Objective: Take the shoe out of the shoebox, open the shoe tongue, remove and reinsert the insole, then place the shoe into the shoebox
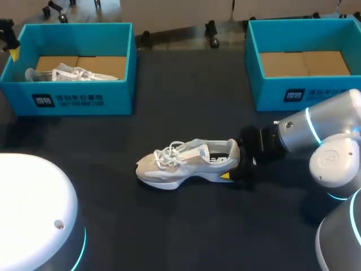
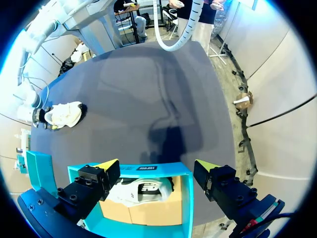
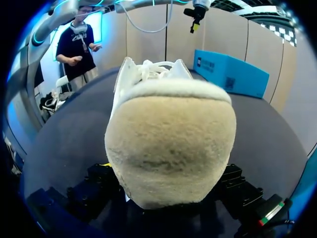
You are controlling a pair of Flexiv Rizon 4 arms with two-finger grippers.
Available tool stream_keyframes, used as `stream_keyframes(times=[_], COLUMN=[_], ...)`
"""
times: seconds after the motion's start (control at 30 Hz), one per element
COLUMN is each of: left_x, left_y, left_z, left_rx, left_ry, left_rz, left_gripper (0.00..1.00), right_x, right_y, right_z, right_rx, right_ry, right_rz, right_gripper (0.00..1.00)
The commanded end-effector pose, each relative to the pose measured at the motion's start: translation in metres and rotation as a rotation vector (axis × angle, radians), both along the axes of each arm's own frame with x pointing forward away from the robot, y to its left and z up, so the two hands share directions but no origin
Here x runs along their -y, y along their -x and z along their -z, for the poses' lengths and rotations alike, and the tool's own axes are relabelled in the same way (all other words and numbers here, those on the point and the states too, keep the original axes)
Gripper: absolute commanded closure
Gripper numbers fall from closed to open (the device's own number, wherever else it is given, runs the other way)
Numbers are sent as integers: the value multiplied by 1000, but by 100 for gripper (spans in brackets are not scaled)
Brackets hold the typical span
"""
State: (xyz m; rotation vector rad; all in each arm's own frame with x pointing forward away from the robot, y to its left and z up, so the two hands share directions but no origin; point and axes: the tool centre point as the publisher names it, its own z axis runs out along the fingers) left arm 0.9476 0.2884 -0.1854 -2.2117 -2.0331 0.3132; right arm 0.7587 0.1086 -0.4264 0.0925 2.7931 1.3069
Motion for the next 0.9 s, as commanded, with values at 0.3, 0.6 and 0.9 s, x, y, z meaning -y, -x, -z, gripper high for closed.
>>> stream_keyframes(times=[0.3, 0.6, 0.9], left_x=[0, 0, 0], left_y=[0, 0, 0], left_z=[0, 0, 0], left_rx=[1, 1, 1], left_ry=[-2, -2, -2], left_rz=[0, 0, 0], left_gripper=[0, 0, 0], right_x=[-4, -4, -4], right_y=[1, 1, 1], right_z=[2, 2, 2], right_rx=[-7, -7, -7], right_ry=[2, 2, 2], right_rz=[33, 33, 33], right_gripper=[100, 100, 100])
